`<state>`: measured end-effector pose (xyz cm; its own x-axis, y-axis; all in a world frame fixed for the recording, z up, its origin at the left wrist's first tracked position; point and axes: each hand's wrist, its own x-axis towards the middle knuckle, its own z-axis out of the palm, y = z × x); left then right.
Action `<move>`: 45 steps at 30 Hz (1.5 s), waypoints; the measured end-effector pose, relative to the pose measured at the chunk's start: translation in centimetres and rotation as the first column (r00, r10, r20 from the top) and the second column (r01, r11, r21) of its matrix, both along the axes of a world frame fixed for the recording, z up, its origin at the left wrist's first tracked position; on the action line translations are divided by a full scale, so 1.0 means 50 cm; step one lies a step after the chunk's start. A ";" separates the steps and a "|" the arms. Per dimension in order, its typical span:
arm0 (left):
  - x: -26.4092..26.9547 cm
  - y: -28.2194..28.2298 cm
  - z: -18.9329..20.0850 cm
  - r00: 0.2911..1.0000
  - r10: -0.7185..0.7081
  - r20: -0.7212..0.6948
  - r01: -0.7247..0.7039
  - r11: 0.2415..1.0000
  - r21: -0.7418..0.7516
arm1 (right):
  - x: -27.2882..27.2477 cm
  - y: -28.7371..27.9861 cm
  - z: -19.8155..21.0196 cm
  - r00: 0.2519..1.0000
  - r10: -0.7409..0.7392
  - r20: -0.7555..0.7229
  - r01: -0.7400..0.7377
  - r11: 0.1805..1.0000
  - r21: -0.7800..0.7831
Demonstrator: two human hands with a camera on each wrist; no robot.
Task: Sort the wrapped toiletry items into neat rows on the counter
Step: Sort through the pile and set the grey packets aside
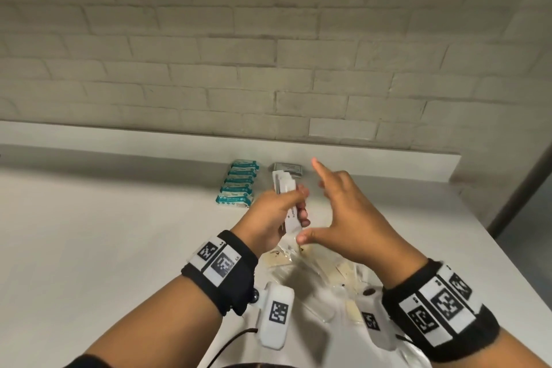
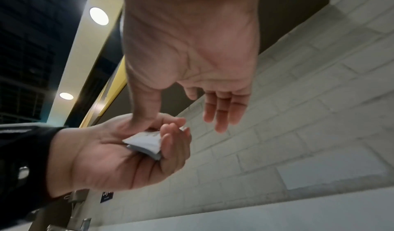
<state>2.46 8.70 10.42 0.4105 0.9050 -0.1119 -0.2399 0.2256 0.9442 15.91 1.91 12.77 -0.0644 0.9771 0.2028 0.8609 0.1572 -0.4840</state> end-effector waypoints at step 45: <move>0.005 0.319 -0.138 0.748 0.002 -0.664 0.170 0.966 0.194 | 0.090 0.356 -0.187 0.703 -0.491 -0.514 -0.080 0.664 -0.743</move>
<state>2.72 24.63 3.52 0.3891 0.9040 -0.1775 0.4650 -0.0263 0.8849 20.43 19.71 3.40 0.0197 0.7948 -0.6065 0.2509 -0.5911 -0.7666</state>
